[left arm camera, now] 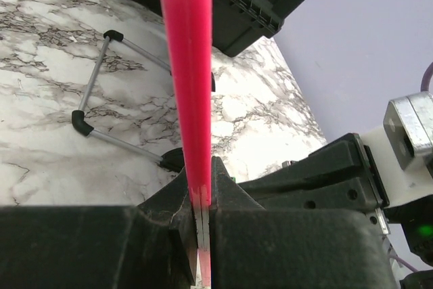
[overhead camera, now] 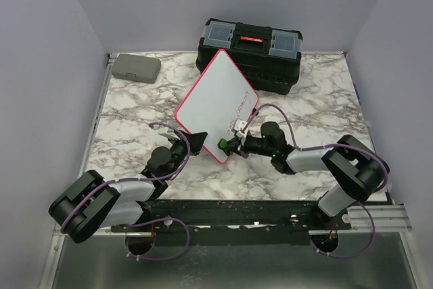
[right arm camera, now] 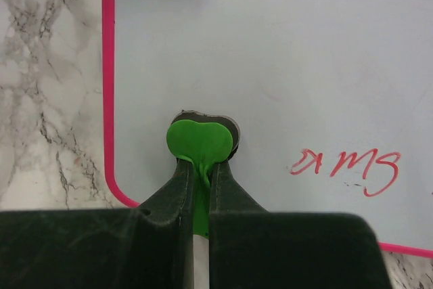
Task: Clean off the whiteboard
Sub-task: Erase the whiteboard at the whiteboard stand.
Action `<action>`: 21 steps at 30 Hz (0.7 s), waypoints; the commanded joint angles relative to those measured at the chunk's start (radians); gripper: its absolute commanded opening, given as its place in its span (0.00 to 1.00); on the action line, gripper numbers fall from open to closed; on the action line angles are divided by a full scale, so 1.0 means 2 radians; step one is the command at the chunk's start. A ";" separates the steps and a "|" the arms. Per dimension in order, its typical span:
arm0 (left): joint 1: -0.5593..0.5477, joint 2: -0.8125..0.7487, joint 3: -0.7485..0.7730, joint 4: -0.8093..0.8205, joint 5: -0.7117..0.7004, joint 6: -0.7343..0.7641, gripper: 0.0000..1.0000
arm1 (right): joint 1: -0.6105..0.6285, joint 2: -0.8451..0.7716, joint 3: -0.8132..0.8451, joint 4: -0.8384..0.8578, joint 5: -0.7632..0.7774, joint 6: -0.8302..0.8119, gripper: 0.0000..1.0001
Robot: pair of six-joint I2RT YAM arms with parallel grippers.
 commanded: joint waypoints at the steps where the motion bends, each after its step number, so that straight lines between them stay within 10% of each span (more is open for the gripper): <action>1: -0.006 -0.007 0.018 0.047 0.032 -0.017 0.00 | 0.013 -0.003 0.019 0.000 -0.032 0.021 0.01; 13: -0.006 -0.012 0.019 0.039 0.034 -0.016 0.00 | 0.000 0.044 0.072 0.023 0.114 0.018 0.01; 21: -0.006 -0.009 0.019 0.043 0.035 -0.015 0.00 | -0.034 0.031 0.035 -0.019 0.060 -0.016 0.01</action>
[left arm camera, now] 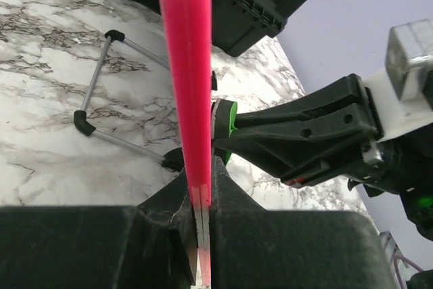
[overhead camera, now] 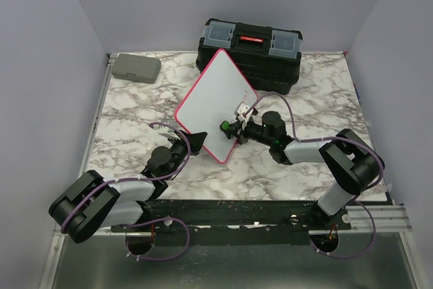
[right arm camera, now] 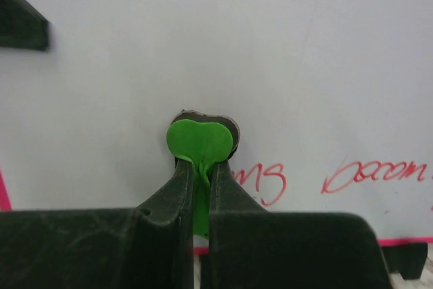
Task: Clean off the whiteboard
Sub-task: Erase the whiteboard at the whiteboard stand.
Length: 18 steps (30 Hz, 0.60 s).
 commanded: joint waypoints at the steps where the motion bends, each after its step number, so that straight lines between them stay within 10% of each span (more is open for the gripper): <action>1: -0.009 -0.008 0.019 0.049 0.037 -0.023 0.00 | -0.009 -0.004 -0.028 -0.044 -0.005 -0.042 0.01; 18: -0.008 -0.003 0.026 0.046 0.046 -0.024 0.00 | 0.020 0.018 0.040 -0.048 0.030 0.022 0.01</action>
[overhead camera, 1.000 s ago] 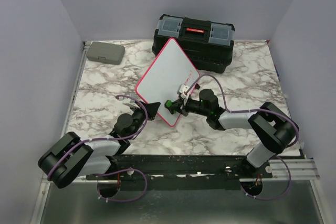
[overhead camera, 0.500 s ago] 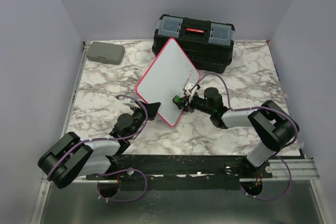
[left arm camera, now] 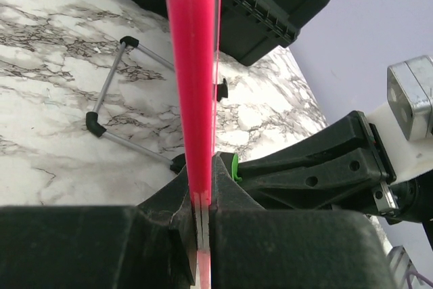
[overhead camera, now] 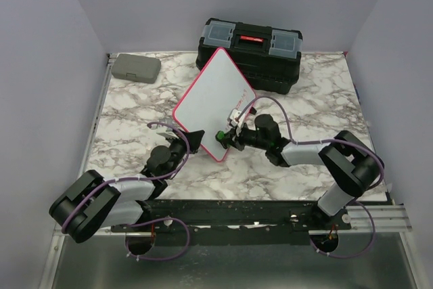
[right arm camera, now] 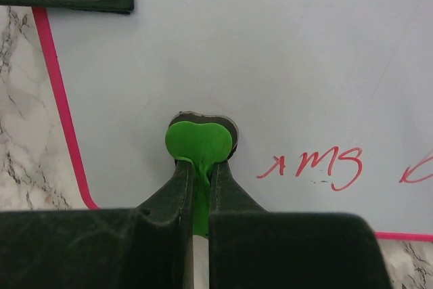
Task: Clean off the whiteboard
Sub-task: Erase the whiteboard at the whiteboard stand.
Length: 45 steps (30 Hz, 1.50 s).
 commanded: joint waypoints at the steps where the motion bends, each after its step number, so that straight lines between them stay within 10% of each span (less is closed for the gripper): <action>1: -0.015 -0.005 0.026 0.045 0.057 -0.029 0.00 | -0.020 0.028 0.042 0.007 0.036 0.020 0.01; 45: -0.015 0.038 0.028 0.099 0.064 -0.042 0.00 | -0.032 0.014 0.000 -0.016 -0.024 0.023 0.01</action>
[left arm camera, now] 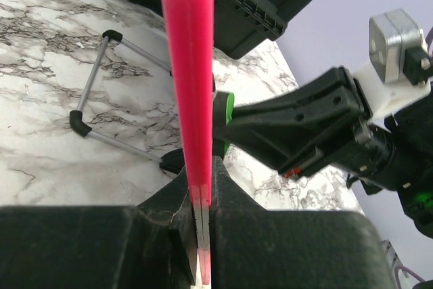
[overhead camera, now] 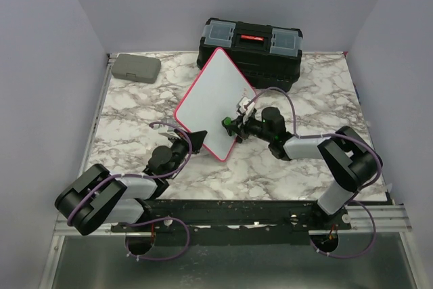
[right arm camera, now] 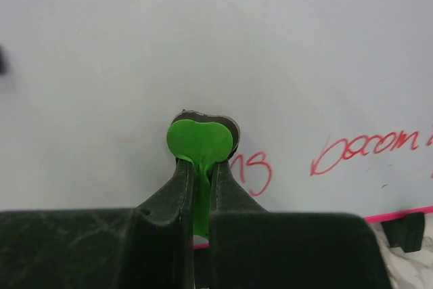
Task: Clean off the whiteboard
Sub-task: Erase the whiteboard at the whiteboard stand.
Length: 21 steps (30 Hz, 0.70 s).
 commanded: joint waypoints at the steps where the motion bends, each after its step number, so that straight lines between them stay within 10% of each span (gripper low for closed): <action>1: -0.012 0.006 0.029 0.059 0.056 -0.030 0.00 | 0.036 -0.019 -0.038 -0.047 -0.044 -0.020 0.01; 21: -0.012 -0.026 0.022 0.029 0.054 -0.024 0.00 | 0.003 0.017 0.007 0.006 0.033 -0.018 0.01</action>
